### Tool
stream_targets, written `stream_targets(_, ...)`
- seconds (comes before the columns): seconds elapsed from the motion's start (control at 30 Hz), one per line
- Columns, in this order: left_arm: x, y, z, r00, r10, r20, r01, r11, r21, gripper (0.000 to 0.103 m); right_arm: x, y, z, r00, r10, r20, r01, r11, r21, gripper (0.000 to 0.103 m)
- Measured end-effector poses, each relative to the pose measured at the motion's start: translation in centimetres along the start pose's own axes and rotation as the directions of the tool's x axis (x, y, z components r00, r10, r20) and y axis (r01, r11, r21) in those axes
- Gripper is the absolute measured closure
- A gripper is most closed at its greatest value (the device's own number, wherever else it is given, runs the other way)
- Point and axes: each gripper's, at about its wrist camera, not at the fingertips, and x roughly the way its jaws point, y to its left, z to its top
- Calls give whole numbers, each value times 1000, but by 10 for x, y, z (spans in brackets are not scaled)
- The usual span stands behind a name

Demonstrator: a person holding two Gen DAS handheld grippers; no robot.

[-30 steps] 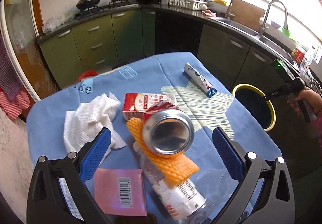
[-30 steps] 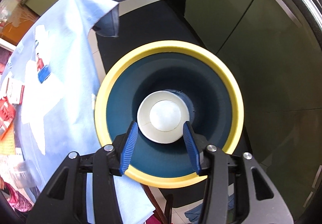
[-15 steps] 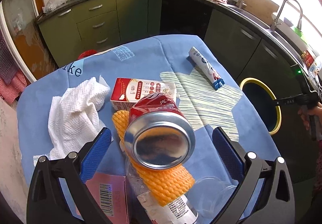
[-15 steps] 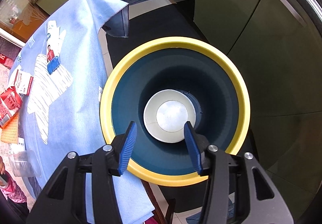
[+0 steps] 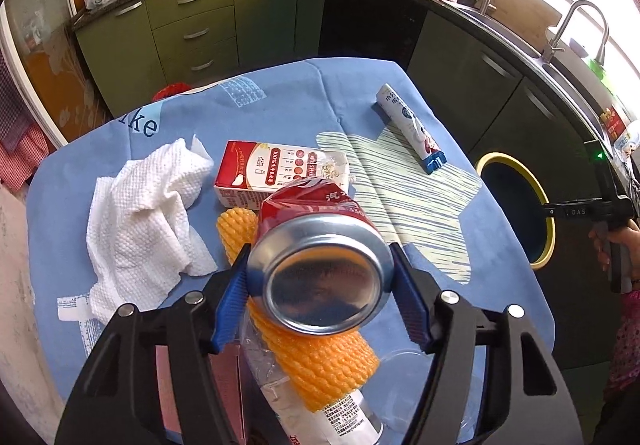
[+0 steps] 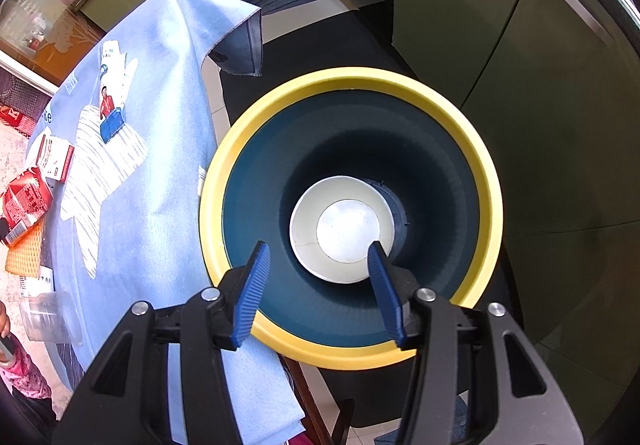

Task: Collect trash
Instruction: 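Grasp the red soda can with the left gripper while right gripper waits over bin, then carry the soda can over the bin and open the left gripper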

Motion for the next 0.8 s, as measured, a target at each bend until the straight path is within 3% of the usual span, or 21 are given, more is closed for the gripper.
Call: stream_targets(0.8, -56, -27, 16, 995, -23, 97, 14, 996, 92, 38, -10, -3, -2, 999, 8, 34, -8, 1000, -1, 54)
